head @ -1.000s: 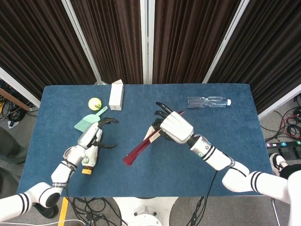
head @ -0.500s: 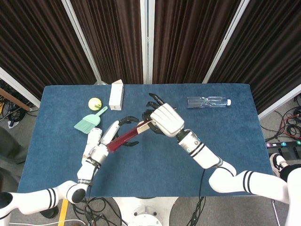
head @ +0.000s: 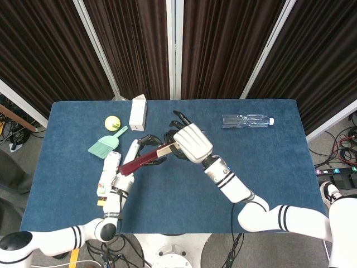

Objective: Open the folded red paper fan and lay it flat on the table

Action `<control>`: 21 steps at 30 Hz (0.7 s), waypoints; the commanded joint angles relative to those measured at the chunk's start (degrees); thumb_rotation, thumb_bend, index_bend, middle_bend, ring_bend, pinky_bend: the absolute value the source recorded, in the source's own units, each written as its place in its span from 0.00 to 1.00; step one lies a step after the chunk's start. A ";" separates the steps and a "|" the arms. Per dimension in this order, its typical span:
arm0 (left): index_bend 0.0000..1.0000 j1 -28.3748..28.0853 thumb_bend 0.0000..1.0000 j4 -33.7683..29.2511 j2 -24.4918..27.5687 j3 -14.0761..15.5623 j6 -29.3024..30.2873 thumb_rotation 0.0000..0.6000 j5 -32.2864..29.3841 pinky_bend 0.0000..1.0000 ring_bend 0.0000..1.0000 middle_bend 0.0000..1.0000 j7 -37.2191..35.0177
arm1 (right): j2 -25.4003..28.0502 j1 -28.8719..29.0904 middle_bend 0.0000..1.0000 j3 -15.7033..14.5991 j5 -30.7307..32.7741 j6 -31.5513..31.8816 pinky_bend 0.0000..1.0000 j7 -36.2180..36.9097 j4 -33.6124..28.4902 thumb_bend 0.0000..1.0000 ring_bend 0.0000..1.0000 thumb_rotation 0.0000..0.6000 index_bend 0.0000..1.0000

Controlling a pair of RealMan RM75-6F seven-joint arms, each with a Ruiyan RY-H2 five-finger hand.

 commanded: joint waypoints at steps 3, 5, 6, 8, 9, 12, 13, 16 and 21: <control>0.66 0.79 0.26 2.46 -2.38 -0.10 3.59 1.00 1.51 0.45 0.57 0.67 0.19 | 0.26 -0.49 0.57 -0.10 -0.38 0.34 0.04 0.62 -0.55 0.63 0.25 1.00 0.74; 0.70 1.05 0.29 3.22 -2.19 0.76 4.51 1.00 3.11 0.49 0.62 0.73 1.05 | 0.57 -0.90 0.57 -0.22 -0.73 0.71 0.03 1.03 -0.78 0.63 0.25 1.00 0.74; 0.71 1.16 0.30 3.55 -1.92 1.29 4.92 1.00 3.91 0.49 0.63 0.74 1.83 | 0.77 -1.13 0.57 -0.32 -0.97 0.91 0.03 1.28 -0.92 0.63 0.25 1.00 0.74; 0.72 1.36 0.31 3.86 -0.87 2.39 5.22 1.00 5.34 0.49 0.63 0.74 3.66 | 1.39 -1.72 0.57 -0.60 -1.66 1.41 0.03 1.80 -1.30 0.63 0.25 1.00 0.74; 0.72 1.10 0.31 4.04 -0.01 2.24 4.88 1.00 5.66 0.49 0.63 0.75 4.50 | 1.68 -1.93 0.57 -0.70 -2.07 1.65 0.03 1.94 -1.42 0.63 0.25 1.00 0.74; 0.72 1.19 0.31 4.13 2.96 3.58 4.75 1.00 6.98 0.50 0.63 0.75 9.75 | 3.32 -3.18 0.57 -1.83 -4.41 3.10 0.03 1.48 -2.24 0.63 0.25 1.00 0.74; 0.72 1.37 0.31 4.24 3.66 4.05 5.36 1.00 7.53 0.49 0.63 0.75 11.72 | 3.87 -3.54 0.57 -2.18 -5.24 3.67 0.03 0.94 -2.44 0.63 0.25 1.00 0.74; 0.72 2.17 0.31 4.62 5.40 5.10 8.33 1.00 8.84 0.50 0.63 0.75 18.99 | 5.92 -5.11 0.57 -3.58 -8.03 5.99 0.03 -1.89 -3.45 0.65 0.26 1.00 0.74; 0.72 3.04 0.31 4.40 7.52 5.98 12.30 1.00 9.35 0.50 0.66 0.76 32.37 | 9.59 -7.63 0.57 -5.30 -9.75 8.32 0.03 -8.44 -6.83 0.66 0.27 1.00 0.73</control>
